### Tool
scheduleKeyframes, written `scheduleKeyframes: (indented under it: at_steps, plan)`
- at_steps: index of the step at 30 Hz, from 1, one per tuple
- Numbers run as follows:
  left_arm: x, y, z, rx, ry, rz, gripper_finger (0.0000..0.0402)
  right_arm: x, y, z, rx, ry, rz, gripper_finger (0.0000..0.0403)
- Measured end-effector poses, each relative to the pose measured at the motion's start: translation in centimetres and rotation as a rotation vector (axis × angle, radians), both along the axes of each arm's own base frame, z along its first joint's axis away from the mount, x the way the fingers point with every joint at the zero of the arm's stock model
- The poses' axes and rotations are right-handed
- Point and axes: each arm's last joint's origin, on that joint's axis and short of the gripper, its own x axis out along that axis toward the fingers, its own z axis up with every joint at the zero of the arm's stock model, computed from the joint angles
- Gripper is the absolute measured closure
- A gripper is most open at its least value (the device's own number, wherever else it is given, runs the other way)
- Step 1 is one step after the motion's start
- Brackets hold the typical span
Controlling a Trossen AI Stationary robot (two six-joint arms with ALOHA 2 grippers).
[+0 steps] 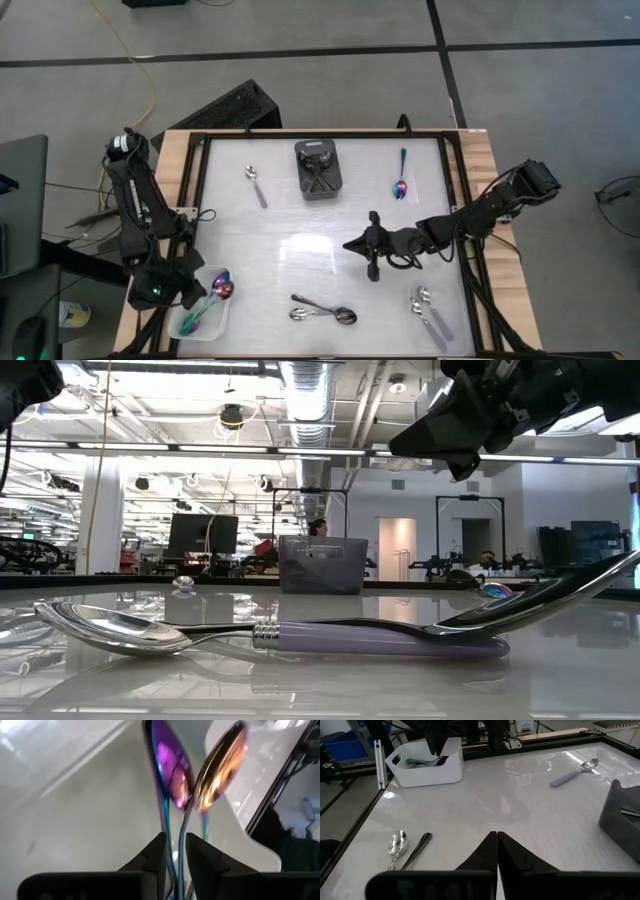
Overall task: Sort silverware by color (type)
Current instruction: Put the black spoon into the black bin
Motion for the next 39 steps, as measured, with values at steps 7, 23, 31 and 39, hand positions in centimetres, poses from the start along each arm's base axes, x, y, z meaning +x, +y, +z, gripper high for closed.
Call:
scheduleKeyframes:
  at_steps: [7, 23, 31, 39]
  plan:
    - [-0.3, 0.8, 0.9, -0.061, 0.02, -0.024, 0.0342, 0.0, 0.0, 0.0, 0.009, -0.004, -0.002, 0.0372]
    - [2.4, 4.2, 3.6, 0.531, -0.624, 0.003, 0.0342, 0.1, 0.2, 0.4, 0.068, -0.046, -0.007, 0.0372]
    - [7.6, 4.3, 3.9, 0.777, -0.65, -0.016, 0.0342, 0.1, 0.2, 0.5, 0.07, -0.051, -0.008, 0.0372]
    - [14.7, 3.5, 2.7, 0.822, -0.81, -0.228, 0.0342, 0.0, 0.3, 0.5, 0.07, -0.05, -0.003, 0.0372]
